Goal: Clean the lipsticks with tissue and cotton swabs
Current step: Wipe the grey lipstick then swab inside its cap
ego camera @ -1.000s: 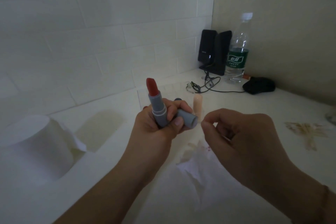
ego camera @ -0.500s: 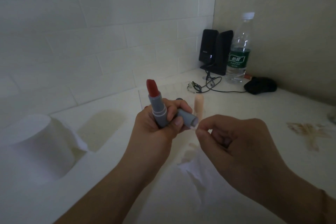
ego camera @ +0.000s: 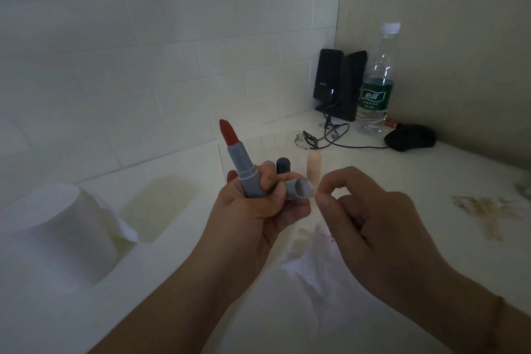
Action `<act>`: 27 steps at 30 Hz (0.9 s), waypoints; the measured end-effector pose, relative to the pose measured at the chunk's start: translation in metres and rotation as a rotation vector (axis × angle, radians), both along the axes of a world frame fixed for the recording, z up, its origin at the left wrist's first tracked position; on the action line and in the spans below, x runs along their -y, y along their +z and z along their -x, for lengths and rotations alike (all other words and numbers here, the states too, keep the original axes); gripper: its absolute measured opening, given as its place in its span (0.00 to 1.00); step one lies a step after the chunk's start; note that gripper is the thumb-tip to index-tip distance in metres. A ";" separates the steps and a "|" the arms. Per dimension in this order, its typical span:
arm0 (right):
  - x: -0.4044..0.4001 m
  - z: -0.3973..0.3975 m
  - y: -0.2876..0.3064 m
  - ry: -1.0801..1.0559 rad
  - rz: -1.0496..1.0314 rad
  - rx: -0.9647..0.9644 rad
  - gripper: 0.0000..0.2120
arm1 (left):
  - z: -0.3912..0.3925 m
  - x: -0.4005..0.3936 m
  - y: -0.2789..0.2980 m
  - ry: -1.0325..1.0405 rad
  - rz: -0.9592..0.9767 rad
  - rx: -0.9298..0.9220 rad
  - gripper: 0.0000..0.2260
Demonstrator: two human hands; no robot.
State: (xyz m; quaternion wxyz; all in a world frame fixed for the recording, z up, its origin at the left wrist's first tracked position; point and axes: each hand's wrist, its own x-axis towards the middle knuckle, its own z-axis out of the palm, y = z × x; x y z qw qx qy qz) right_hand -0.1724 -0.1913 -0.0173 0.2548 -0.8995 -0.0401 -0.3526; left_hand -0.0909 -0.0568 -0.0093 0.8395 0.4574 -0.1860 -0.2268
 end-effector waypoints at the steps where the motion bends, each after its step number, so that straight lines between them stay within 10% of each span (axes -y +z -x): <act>1: 0.000 0.000 -0.001 0.005 0.006 -0.008 0.05 | 0.000 0.000 0.000 -0.004 0.003 -0.011 0.11; 19: 0.006 0.002 0.005 0.054 0.016 0.039 0.04 | -0.004 -0.003 -0.004 0.105 -0.211 0.234 0.05; 27: 0.010 0.000 0.006 0.041 0.001 0.048 0.05 | -0.005 -0.003 -0.005 0.116 -0.260 0.331 0.18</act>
